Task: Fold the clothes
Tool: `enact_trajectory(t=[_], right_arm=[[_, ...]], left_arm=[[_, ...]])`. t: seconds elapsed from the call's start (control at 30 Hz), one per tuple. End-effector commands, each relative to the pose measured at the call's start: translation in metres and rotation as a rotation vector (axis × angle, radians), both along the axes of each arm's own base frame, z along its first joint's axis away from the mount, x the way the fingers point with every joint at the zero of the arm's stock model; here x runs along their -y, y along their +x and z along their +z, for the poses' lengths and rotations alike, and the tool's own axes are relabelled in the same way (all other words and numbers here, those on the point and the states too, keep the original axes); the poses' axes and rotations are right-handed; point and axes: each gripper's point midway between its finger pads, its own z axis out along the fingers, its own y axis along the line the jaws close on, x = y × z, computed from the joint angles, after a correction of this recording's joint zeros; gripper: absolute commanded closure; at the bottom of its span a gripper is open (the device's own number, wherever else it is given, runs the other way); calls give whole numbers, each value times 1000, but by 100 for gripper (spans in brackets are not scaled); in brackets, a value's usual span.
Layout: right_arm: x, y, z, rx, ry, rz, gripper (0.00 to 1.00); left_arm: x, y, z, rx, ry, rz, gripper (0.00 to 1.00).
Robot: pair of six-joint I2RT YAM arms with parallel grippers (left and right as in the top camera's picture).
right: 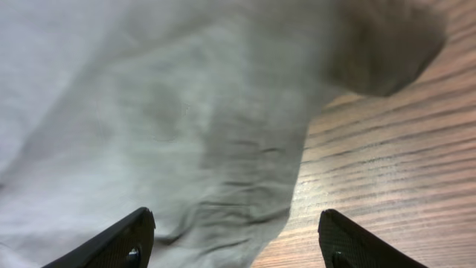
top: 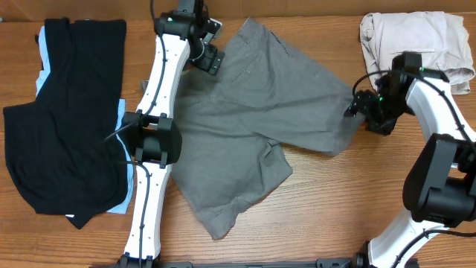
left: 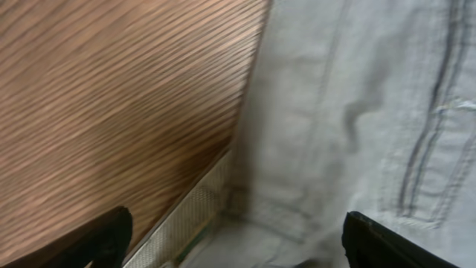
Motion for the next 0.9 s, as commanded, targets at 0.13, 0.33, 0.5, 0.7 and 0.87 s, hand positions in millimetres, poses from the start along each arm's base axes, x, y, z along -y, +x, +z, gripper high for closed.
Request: enact_trajectory(t=[0.13, 0.33, 0.5, 0.7, 0.87], right_arm=[[-20, 10, 48, 107, -13, 80, 26], [-41, 9, 52, 112, -9, 125, 26], [-59, 8, 52, 108, -10, 163, 25], [-70, 6, 49, 84, -53, 138, 23], [-79, 2, 49, 74, -54, 159, 23]], left_arm=[[-11, -16, -29, -95, 28, 26, 25], [-57, -25, -55, -132, 249, 224, 30], [-98, -36, -55, -157, 345, 449, 21], [-137, -70, -59, -321, 296, 599, 8], [-147, -92, -62, -468, 136, 639, 0]])
